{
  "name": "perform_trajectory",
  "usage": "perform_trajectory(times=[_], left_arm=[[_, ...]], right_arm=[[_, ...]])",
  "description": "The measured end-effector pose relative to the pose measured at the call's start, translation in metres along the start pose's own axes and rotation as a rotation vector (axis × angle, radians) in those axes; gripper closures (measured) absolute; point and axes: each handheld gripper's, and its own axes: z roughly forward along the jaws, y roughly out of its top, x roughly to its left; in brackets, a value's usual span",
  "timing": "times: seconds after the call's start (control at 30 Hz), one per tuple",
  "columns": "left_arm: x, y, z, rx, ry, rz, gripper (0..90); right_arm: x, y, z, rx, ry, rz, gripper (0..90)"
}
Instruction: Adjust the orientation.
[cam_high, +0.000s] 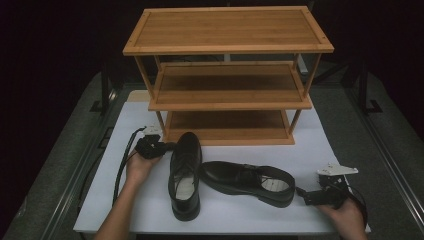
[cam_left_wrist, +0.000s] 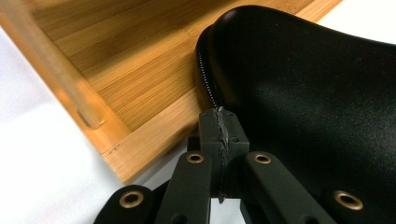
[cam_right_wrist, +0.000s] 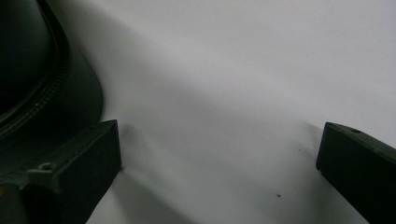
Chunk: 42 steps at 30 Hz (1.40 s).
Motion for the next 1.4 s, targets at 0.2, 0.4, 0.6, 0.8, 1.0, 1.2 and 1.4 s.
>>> perform_trajectory(times=[0.2, 0.4, 0.6, 0.8, 1.0, 1.2, 1.4], left_arm=[[-0.006, 0.009, 0.009, 0.010, 0.000, 0.026, 90.0], [-0.006, 0.007, 0.008, 0.013, -0.001, 0.016, 90.0], [-0.006, 0.000, -0.009, 0.004, 0.013, 0.009, 90.0], [-0.009, -0.013, -0.040, -0.006, 0.041, -0.018, 90.0], [-0.017, -0.031, -0.065, -0.002, 0.070, -0.033, 90.0], [-0.026, -0.054, -0.091, 0.005, 0.106, -0.048, 78.5], [-0.044, -0.059, -0.110, -0.020, 0.063, -0.052, 78.5]], right_arm=[[0.000, 0.000, 0.000, -0.001, 0.000, 0.001, 0.0], [0.000, 0.000, 0.000, -0.002, 0.001, 0.002, 0.0], [0.000, 0.000, 0.000, -0.002, 0.001, 0.001, 0.0], [0.000, 0.000, 0.000, -0.002, 0.000, 0.001, 0.0], [0.000, 0.000, 0.000, 0.000, 0.001, 0.003, 0.0], [0.000, 0.000, 0.000, -0.002, 0.001, 0.001, 0.0], [0.000, 0.000, 0.000, -0.001, 0.001, 0.003, 0.0]])
